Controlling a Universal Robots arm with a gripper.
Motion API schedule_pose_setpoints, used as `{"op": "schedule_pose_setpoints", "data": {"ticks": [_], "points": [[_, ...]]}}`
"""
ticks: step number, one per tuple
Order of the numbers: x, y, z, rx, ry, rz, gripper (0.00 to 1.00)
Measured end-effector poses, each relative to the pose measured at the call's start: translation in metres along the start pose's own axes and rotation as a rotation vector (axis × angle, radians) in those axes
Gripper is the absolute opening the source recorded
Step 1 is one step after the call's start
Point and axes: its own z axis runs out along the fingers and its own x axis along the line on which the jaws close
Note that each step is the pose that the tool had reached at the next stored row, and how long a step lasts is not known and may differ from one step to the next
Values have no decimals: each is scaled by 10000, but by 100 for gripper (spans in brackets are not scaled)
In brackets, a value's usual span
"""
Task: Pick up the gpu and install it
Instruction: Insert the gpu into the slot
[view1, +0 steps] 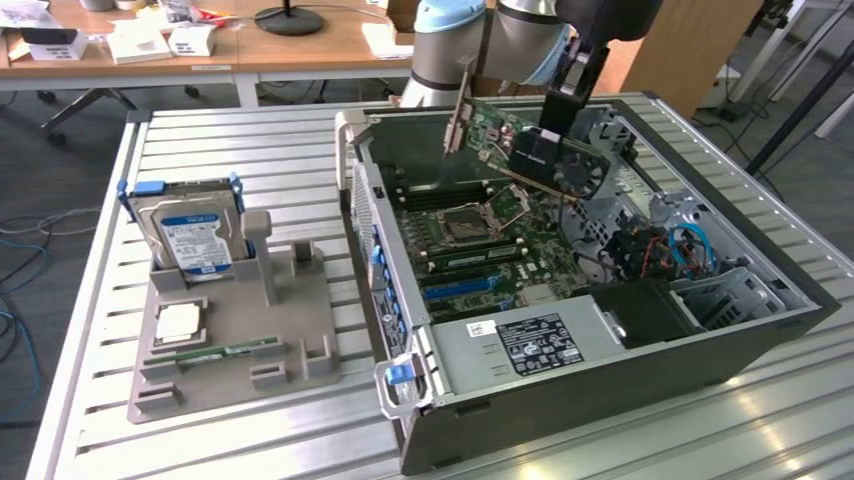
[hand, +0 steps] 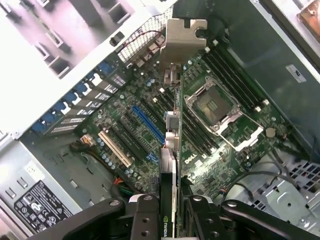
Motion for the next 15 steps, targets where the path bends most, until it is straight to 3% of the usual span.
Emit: {"op": "schedule_pose_setpoints", "data": {"ticks": [15], "points": [[0, 0, 18, 43, 87, -2723, 26]]}}
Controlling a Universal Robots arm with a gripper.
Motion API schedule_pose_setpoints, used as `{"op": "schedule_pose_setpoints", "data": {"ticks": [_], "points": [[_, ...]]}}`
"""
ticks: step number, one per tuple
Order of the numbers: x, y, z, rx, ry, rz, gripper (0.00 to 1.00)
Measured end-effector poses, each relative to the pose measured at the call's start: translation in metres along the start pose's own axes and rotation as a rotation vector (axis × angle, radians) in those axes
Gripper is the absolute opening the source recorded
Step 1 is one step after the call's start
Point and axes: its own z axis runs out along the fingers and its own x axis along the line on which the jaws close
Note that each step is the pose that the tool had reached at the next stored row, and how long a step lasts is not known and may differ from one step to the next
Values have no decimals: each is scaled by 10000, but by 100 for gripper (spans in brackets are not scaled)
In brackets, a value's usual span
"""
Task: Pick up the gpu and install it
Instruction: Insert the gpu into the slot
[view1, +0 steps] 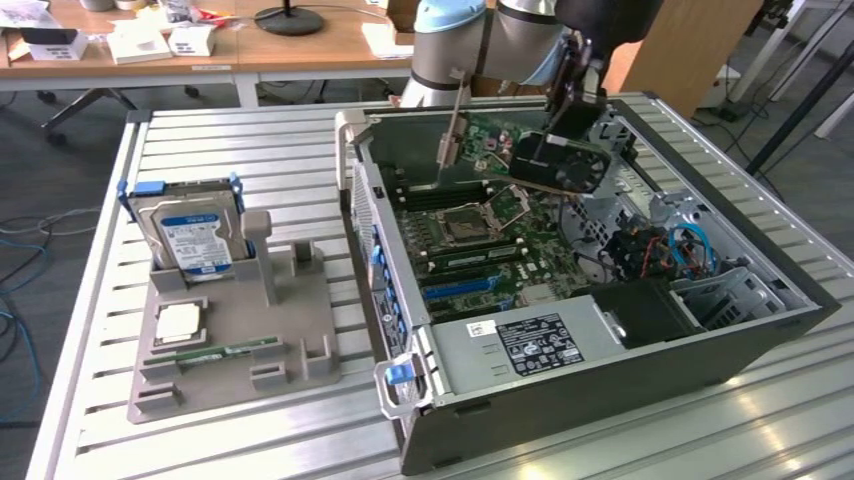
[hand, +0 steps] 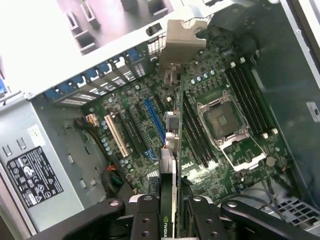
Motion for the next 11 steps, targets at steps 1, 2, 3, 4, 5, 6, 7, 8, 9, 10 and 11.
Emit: {"op": "schedule_pose_setpoints", "data": {"ticks": [1, 2, 3, 4, 5, 6, 7, 8, 9, 10, 11], "points": [[0, 0, 2, 3, 5, -180, 26], [0, 0, 3, 5, 11, -359, 26], [0, 0, 4, 8, 17, -540, 26], [0, 0, 6, 11, 23, -735, 26], [0, 0, 8, 14, 28, -910, 26], [0, 0, 10, 17, 33, -1090, 26], [0, 0, 11, 19, 39, -1269, 26], [0, 0, 13, 22, 45, -1455, 26], [0, 0, 14, 25, 50, -1634, 26], [0, -1, 16, 28, 56, -1814, 26], [0, -1, 18, 30, 62, -1993, 26]]}}
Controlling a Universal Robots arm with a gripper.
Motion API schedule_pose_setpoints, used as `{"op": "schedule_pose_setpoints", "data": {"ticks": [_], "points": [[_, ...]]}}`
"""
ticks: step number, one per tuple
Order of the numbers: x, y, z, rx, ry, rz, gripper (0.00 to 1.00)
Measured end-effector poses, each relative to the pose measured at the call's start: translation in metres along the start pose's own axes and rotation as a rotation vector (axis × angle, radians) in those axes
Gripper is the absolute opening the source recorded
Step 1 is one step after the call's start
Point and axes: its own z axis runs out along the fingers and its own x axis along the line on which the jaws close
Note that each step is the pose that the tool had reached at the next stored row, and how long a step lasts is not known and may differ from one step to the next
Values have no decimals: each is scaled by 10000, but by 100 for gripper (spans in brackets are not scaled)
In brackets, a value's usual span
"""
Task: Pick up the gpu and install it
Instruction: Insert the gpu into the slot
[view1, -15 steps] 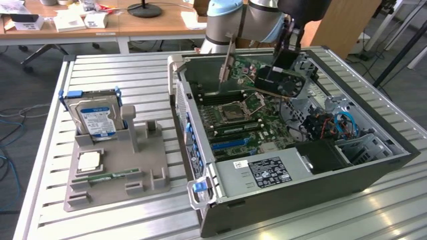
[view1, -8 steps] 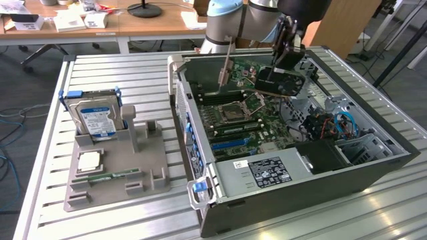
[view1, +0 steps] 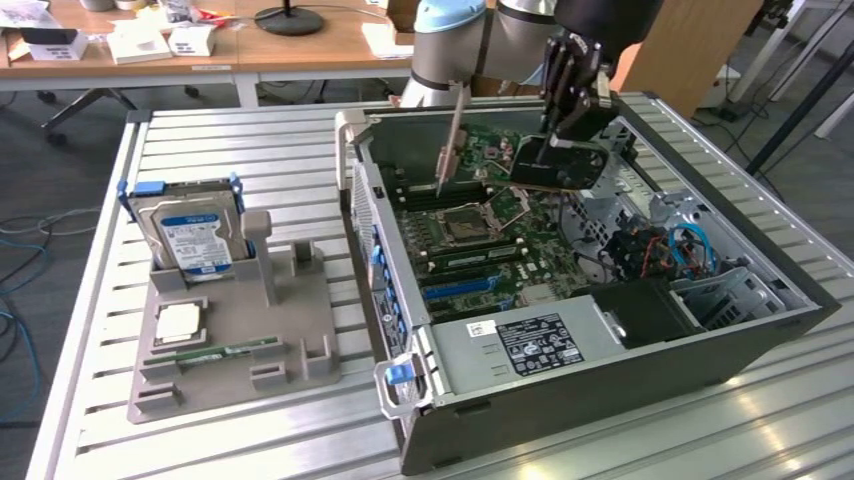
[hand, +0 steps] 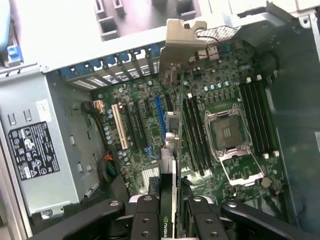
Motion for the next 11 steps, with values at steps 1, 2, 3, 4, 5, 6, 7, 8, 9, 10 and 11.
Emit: {"op": "schedule_pose_setpoints", "data": {"ticks": [1, 2, 3, 4, 5, 6, 7, 8, 9, 10, 11], "points": [[0, 0, 2, 3, 6, -181, 26], [0, 0, 3, 6, 12, -377, 26], [0, 0, 5, 9, 17, -556, 26], [0, 0, 6, 11, 23, -736, 26], [0, -1, 8, 14, 29, -916, 26], [0, 0, 10, 16, 34, -1095, 26], [0, 0, 11, 19, 39, -1275, 26], [0, 0, 13, 22, 45, -1455, 26], [0, -1, 14, 25, 52, -1651, 26], [-1, -1, 17, 28, 57, -1831, 26], [0, -1, 19, 31, 62, -2010, 26]]}}
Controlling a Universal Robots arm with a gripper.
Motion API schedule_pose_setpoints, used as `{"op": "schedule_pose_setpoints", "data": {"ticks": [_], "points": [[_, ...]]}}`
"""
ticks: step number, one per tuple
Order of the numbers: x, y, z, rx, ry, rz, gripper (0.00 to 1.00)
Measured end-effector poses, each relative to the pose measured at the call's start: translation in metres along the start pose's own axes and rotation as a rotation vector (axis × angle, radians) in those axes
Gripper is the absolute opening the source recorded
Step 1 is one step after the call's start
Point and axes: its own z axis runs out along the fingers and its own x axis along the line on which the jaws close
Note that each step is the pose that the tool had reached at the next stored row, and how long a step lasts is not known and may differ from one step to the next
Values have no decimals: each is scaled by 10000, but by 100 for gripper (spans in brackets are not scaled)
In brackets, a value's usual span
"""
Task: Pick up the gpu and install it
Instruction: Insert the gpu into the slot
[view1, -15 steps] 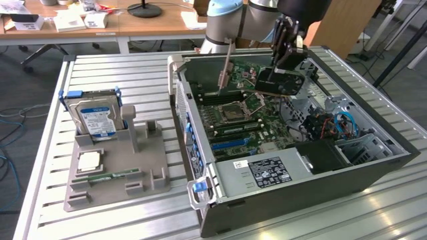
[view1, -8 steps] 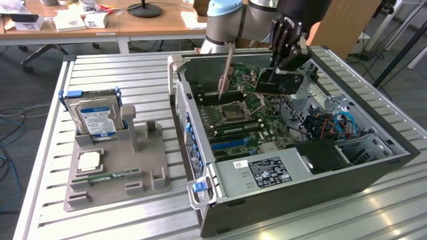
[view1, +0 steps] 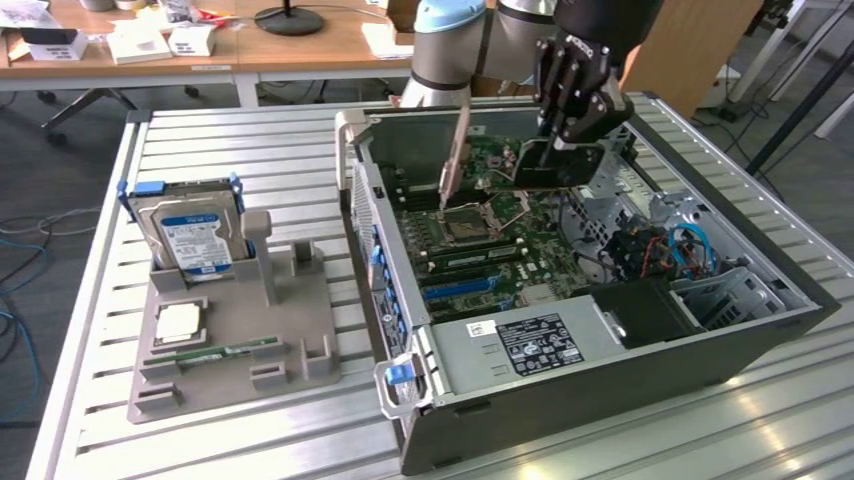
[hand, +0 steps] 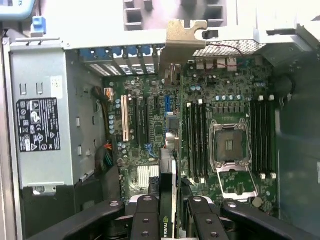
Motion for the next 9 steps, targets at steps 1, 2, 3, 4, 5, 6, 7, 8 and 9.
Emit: {"op": "schedule_pose_setpoints", "data": {"ticks": [1, 2, 3, 4, 5, 6, 7, 8, 9], "points": [[0, 0, 2, 3, 6, -180, 26], [0, 0, 4, 6, 11, -360, 26], [0, 0, 6, 9, 17, -539, 26], [0, 0, 7, 11, 22, -706, 26], [0, 0, 7, 13, 27, -828, 26], [0, 0, 8, 14, 28, -865, 26], [0, 0, 8, 14, 28, -866, 26], [0, 0, 9, 15, 27, -866, 26], [0, 0, 9, 21, 28, -866, 26]]}}
